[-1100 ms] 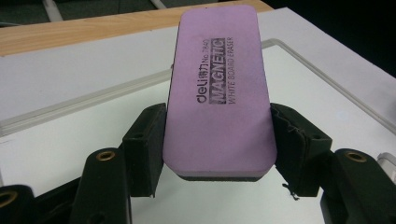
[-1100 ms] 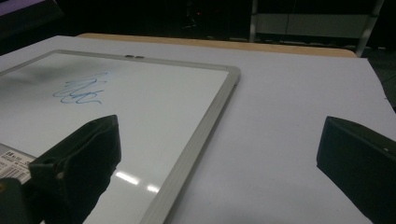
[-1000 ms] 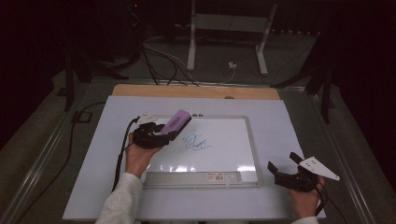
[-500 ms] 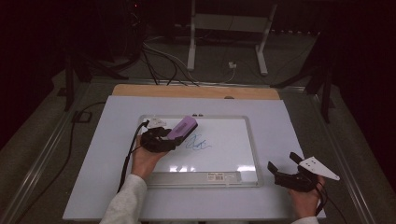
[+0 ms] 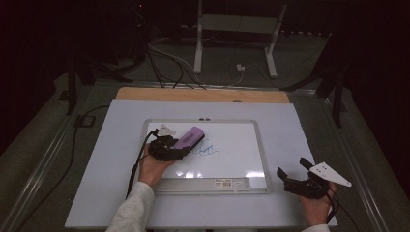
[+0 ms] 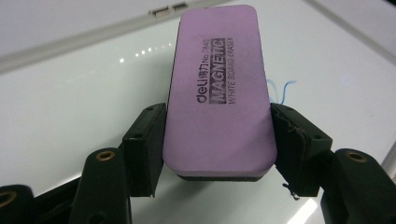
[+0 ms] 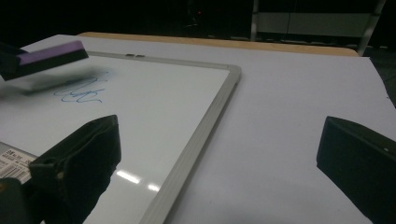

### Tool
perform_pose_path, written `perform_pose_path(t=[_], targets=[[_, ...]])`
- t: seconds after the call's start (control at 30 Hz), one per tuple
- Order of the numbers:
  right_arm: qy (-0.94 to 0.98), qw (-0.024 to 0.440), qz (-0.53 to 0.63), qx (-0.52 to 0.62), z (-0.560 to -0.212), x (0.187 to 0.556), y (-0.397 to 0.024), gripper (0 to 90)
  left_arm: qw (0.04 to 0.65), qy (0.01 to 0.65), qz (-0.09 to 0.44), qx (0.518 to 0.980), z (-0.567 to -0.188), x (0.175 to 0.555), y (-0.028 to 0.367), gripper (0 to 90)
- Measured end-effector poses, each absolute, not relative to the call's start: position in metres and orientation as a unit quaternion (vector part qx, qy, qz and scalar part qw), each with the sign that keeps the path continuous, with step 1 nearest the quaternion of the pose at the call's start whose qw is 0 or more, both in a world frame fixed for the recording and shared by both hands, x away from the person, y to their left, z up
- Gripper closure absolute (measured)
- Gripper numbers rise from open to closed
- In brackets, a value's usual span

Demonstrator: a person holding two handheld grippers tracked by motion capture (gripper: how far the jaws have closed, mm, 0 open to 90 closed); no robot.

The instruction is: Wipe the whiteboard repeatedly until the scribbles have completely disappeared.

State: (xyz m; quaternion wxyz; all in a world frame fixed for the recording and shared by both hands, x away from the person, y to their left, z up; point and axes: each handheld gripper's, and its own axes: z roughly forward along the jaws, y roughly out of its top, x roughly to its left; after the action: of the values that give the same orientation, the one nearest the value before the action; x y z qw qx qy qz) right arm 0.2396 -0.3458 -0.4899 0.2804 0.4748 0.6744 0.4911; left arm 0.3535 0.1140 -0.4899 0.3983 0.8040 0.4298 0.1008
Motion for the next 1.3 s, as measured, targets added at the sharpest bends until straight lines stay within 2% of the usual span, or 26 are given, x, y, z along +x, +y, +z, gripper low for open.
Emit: perform_pose_path(t=[0.23,0.37,0.4,0.43,0.47,0.5,0.63,0.9,1.07,1.2,1.3], targets=[[0.674,0.279,0.492,0.476,-0.490,0.240,-0.346,0.0,0.372,0.428,0.108,0.817,-0.502,0.350,0.111,41.0],[0.674,0.279,0.491,0.476,-0.490,0.240,-0.346,0.0,0.376,0.430,0.109,0.813,-0.503,0.350,0.111,39.5],[0.674,0.278,0.492,0.475,-0.490,0.240,-0.346,0.0,0.383,0.429,0.107,0.811,-0.502,0.350,0.111,35.5],[0.674,0.278,0.492,0.475,-0.490,0.240,-0.346,0.0,0.388,0.430,0.105,0.808,-0.501,0.350,0.111,35.5],[0.675,0.277,0.492,0.475,-0.490,0.240,-0.346,0.0,0.394,0.432,0.101,0.805,-0.501,0.351,0.111,28.4],[0.675,0.277,0.492,0.475,-0.490,0.240,-0.346,0.0,0.398,0.433,0.097,0.803,-0.500,0.352,0.110,25.8],[0.676,0.277,0.491,0.475,-0.490,0.240,-0.346,0.0,0.408,0.441,0.091,0.794,-0.495,0.359,0.107,21.8],[0.675,0.276,0.493,0.475,-0.490,0.240,-0.346,0.0,0.404,0.448,0.082,0.793,-0.498,0.375,0.094,24.5],[0.676,0.276,0.492,0.475,-0.490,0.240,-0.347,0.0,0.390,0.441,0.088,0.804,-0.501,0.376,0.084,30.7],[0.676,0.275,0.492,0.474,-0.490,0.240,-0.346,0.0,0.379,0.439,0.097,0.809,-0.502,0.377,0.082,39.7],[0.676,0.275,0.492,0.474,-0.490,0.240,-0.346,0.0,0.373,0.438,0.098,0.812,-0.502,0.378,0.082,41.1]])
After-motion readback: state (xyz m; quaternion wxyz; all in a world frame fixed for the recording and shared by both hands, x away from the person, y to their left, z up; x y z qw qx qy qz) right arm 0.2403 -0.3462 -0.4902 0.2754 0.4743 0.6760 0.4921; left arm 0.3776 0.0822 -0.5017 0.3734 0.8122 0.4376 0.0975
